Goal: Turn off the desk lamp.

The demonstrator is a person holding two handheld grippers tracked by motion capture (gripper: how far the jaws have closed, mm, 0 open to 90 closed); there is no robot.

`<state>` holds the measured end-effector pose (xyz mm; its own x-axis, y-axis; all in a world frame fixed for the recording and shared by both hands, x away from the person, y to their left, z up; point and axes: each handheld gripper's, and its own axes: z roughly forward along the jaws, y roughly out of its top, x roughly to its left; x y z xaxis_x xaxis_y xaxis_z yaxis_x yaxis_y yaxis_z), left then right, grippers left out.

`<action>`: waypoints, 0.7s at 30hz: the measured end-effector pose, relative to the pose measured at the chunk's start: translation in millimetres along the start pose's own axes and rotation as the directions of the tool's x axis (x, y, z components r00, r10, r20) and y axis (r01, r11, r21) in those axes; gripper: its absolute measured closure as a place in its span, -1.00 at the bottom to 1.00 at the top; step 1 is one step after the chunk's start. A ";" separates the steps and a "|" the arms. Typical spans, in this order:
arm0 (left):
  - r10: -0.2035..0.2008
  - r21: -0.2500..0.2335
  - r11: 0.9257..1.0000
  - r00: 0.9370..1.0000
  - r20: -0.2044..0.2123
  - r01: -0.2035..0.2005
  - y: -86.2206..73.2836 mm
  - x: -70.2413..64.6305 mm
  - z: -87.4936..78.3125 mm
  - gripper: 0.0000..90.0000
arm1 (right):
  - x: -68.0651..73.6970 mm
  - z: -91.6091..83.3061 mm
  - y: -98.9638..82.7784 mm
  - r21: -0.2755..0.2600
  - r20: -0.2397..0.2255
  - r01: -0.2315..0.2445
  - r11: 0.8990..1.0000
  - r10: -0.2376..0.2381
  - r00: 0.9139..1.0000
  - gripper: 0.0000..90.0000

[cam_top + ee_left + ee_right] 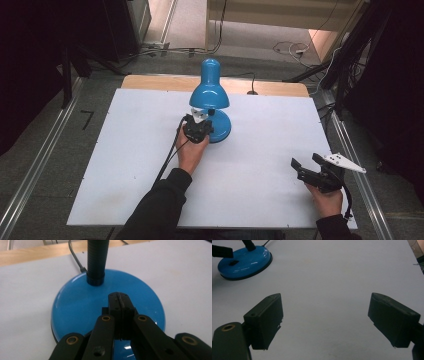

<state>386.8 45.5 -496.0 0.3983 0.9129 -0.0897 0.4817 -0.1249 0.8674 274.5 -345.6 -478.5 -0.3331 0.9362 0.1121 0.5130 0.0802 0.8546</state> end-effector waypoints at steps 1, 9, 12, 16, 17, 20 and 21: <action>0.000 -0.004 1.000 1.000 -0.003 0.000 1.5 1.1 -1.6 1.00 | 0.1 0.2 0.0 0.000 -0.001 0.000 1.000 0.000 1.000 -0.75; -0.039 0.002 0.999 0.999 0.004 0.039 5.8 12.5 -13.3 0.66 | 0.3 -0.7 0.2 0.000 0.000 -0.002 1.000 0.002 1.000 -0.75; -0.056 -0.003 0.998 0.998 0.012 0.056 6.8 16.0 -17.5 0.48 | 0.0 -0.4 0.1 0.000 -0.001 -0.002 1.000 0.002 1.000 -0.75; -0.063 -0.011 0.998 0.998 0.015 0.063 6.5 21.2 -23.9 0.31 | -0.4 -0.5 0.1 -0.001 -0.002 -0.003 1.000 0.003 1.000 -0.75; -0.063 -0.013 0.998 0.998 0.012 0.064 6.4 22.7 -25.5 0.29 | -0.3 -0.3 0.1 0.000 0.000 -0.005 1.000 0.005 1.000 -0.75; -0.072 -0.022 0.997 0.997 0.003 0.072 6.0 27.0 -30.7 0.19 | -0.3 -0.1 0.0 0.002 0.000 -0.002 1.000 0.002 1.000 -0.75; -0.077 -0.019 0.997 0.997 0.004 0.077 5.8 28.6 -32.3 0.14 | -0.2 -0.1 0.0 0.001 0.000 -0.003 1.000 0.003 1.000 -0.75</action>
<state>375.7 83.5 -477.7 0.3628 0.9183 -0.1582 0.4957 -0.0465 0.8673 274.5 -345.8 -478.4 -0.3314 0.9365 0.1144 0.5151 0.0780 0.8536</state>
